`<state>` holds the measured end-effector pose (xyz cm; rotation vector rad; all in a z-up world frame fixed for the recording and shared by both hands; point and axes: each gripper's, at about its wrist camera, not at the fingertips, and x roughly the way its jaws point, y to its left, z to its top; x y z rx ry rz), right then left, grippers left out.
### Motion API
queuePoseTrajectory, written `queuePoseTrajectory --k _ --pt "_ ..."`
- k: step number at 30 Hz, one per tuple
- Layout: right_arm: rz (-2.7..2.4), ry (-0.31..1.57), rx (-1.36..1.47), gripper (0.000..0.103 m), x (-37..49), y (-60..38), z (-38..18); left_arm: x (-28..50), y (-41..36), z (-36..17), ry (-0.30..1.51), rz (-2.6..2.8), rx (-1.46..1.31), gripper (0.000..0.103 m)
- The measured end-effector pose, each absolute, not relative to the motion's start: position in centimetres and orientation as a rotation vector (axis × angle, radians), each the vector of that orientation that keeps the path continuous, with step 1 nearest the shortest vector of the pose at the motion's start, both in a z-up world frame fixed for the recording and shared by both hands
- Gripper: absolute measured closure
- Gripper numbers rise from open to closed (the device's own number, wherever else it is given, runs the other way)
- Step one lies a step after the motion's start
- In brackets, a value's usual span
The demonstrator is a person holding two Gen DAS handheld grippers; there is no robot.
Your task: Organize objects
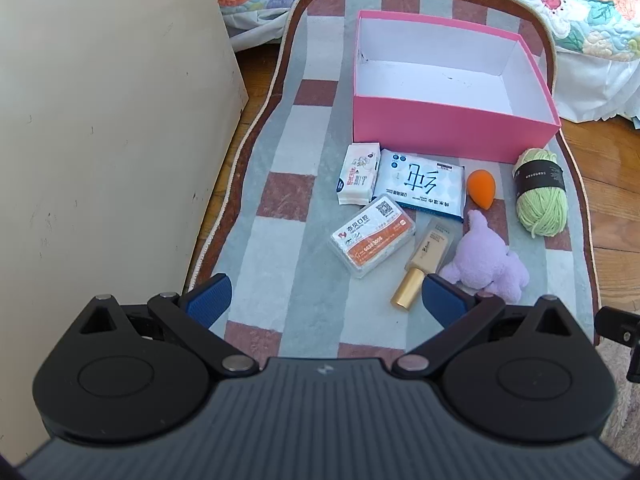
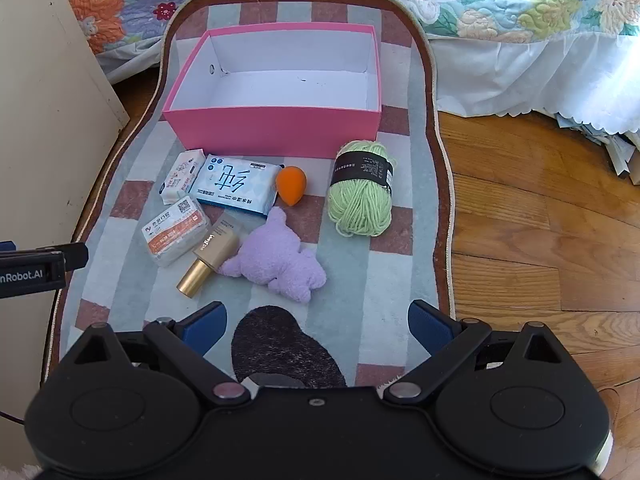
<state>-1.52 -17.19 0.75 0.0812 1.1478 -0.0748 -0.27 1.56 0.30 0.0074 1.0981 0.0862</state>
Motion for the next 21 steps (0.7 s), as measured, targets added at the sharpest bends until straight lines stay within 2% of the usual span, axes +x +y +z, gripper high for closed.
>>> queuePoseTrajectory --k 21 --pt "-0.093 1.15 0.051 0.004 -1.07 -16.68 0.17 -0.29 1.66 -0.6 1.143 0.083 0.01 0.0"
